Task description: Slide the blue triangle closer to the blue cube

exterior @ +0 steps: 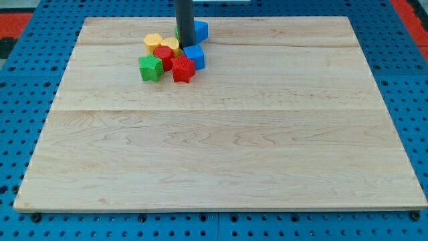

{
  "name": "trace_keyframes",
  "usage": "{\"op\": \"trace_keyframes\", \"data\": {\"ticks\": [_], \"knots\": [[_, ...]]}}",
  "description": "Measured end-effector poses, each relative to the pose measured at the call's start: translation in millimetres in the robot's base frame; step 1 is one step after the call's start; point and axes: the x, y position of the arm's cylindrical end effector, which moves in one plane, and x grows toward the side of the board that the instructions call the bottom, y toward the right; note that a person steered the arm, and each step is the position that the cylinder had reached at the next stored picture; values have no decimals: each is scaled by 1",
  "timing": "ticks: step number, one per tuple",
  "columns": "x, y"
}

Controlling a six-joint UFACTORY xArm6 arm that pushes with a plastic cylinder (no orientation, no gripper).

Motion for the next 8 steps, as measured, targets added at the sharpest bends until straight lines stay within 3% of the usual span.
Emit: {"op": "trace_keyframes", "data": {"ticks": [2,3,4,7,8], "knots": [[-49,109],[-75,74],[-72,16],[-32,30],[-42,27]]}}
